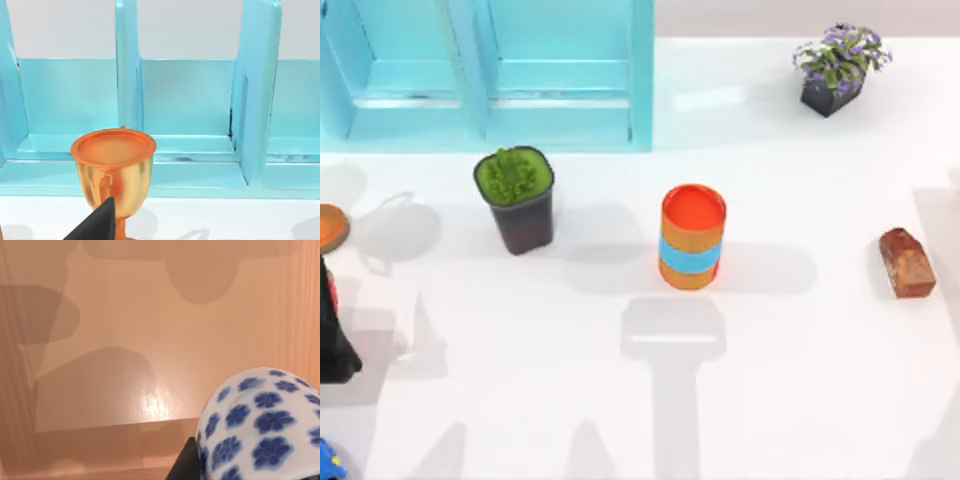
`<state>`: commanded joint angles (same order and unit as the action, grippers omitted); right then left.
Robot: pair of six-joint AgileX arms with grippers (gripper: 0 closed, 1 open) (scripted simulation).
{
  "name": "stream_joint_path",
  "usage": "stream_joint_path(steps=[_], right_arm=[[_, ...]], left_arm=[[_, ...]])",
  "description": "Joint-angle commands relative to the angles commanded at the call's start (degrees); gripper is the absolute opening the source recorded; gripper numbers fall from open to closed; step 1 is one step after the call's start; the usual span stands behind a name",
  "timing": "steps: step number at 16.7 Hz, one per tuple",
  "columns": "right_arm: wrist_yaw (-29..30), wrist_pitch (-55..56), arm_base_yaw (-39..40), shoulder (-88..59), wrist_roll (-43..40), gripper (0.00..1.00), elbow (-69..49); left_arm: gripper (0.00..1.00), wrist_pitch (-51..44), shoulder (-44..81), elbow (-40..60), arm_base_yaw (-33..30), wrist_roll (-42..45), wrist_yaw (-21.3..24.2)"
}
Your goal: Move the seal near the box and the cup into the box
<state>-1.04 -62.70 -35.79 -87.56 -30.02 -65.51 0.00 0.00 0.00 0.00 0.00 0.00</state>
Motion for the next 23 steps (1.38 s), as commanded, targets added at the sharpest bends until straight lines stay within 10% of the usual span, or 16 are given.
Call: stream_joint_path(steps=[15, 23], right_arm=[[0.95, 10.3, 1.47, -2.72, -3.66, 0.0, 12.08], [0.95, 10.3, 1.47, -2.72, -3.66, 0.6, 12.08]], left_arm=[[1.0, 0.0, 0.0, 0.0, 0.0, 0.0, 0.0], [1.0, 0.0, 0.0, 0.0, 0.0, 0.0, 0.0]])
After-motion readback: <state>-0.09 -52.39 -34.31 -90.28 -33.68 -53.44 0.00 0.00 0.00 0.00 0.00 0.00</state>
